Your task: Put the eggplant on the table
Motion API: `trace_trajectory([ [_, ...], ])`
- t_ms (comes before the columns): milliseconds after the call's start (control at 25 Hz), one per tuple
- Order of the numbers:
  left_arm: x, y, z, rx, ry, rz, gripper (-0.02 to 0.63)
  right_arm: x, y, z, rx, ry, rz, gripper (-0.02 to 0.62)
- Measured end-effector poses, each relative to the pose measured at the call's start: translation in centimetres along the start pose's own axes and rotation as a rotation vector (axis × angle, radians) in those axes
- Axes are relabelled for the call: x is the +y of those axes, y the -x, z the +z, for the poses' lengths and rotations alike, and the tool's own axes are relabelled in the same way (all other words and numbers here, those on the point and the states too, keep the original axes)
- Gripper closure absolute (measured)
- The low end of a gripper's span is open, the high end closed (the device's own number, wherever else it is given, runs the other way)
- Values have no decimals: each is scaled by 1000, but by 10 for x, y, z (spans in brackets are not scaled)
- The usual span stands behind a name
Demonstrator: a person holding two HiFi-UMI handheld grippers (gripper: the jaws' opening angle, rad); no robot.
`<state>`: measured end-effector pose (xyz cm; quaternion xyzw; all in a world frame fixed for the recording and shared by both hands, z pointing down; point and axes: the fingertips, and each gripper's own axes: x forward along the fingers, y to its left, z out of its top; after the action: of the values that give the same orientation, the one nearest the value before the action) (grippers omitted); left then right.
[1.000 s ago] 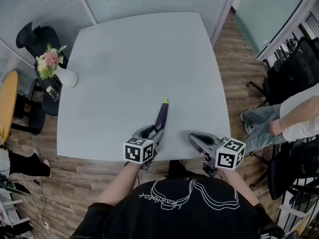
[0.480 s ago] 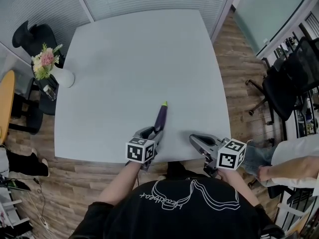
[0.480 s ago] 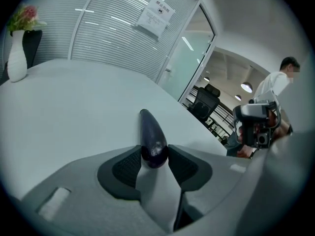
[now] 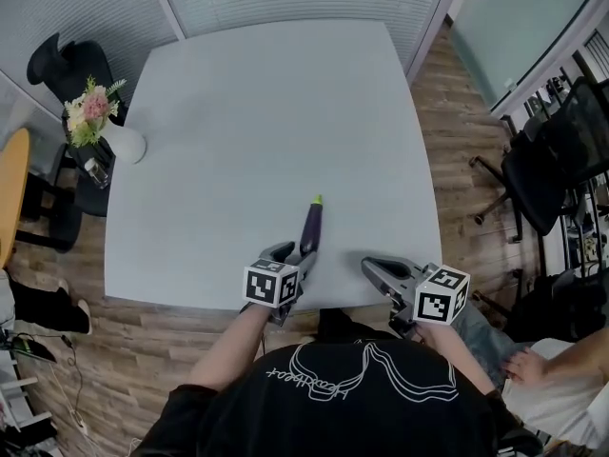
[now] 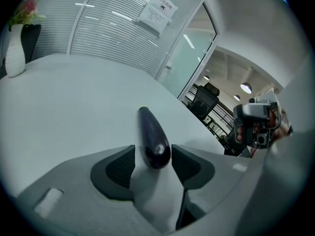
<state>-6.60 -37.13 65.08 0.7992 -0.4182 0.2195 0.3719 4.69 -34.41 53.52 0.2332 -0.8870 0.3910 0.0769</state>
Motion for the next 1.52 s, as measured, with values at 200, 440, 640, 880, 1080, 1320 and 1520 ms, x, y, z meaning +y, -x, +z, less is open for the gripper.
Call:
trace_trajectory([
  [200, -1, 9, 7, -24, 19, -28, 353, 7, -7, 3, 1, 6, 4, 586],
  [440, -2, 39, 24, -101, 43, -39, 348, 22, -11, 10, -21, 33, 17, 586],
  [640, -5, 81, 37, -183, 82, -49, 348, 42, -10, 19, -62, 49, 32, 586],
  [880, -25, 142, 51, -318, 94, -140, 371, 70, -10, 24, -110, 84, 54, 586],
  [1080, -44, 183, 53, -379, 83, -189, 413, 94, -10, 20, -124, 117, 60, 586],
  [1320, -74, 211, 50, -416, 7, -241, 527, 117, -8, 15, -151, 174, 68, 588],
  [1520, -85, 226, 43, -466, -34, -252, 588, 129, -8, 1, -154, 192, 84, 588],
])
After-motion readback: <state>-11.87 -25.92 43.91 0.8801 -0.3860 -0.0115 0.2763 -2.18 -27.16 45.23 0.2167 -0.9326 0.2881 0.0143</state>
